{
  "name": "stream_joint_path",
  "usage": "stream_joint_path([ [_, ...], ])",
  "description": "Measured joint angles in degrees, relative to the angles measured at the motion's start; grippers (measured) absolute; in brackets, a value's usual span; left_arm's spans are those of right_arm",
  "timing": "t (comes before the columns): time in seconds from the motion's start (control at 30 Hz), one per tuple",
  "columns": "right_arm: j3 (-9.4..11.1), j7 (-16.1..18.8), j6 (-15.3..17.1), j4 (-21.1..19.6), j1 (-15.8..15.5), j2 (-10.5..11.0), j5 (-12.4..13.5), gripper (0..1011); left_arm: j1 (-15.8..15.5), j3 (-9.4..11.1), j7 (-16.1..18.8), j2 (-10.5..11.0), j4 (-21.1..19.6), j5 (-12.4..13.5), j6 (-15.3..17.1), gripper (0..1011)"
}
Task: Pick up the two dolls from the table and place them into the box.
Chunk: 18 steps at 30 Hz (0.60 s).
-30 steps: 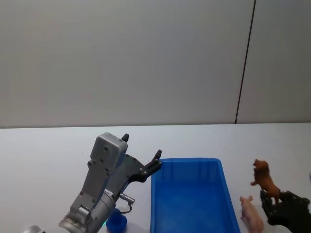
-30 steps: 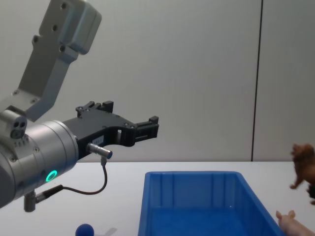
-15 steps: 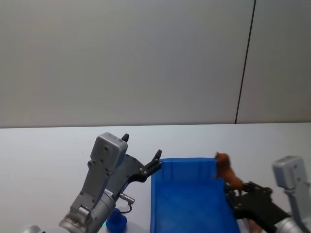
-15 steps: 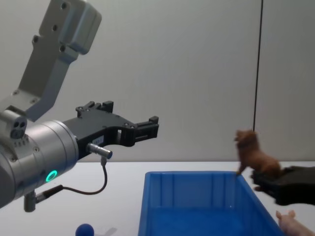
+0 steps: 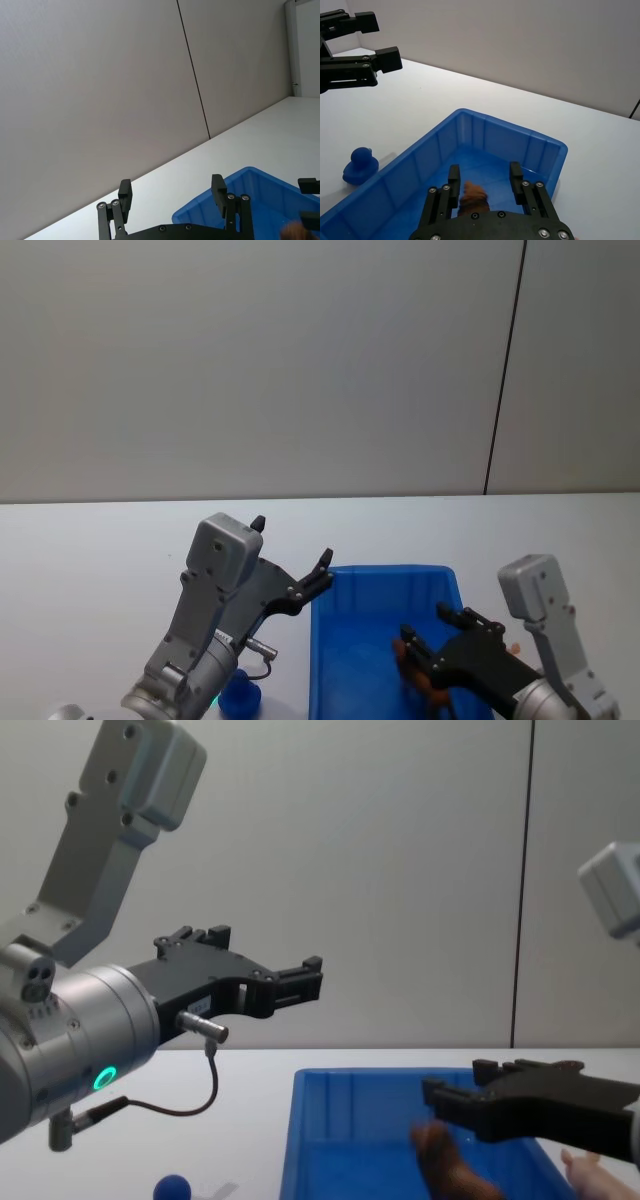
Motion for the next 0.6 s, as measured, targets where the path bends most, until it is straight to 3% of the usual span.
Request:
stream_joint_path([
  [0.43,0.38,-1.69,0.32,0.62,0.45,-0.21,0.62,941,0.00,0.00,0.00,0.00,0.00,0.00,0.00,1001],
  [0.6,0.99,-3.25,0.29,-0.25,-0.27,0.43,1.40,1001,0.00,0.00,0.00,0.00,0.00,0.00,0.00,1001],
])
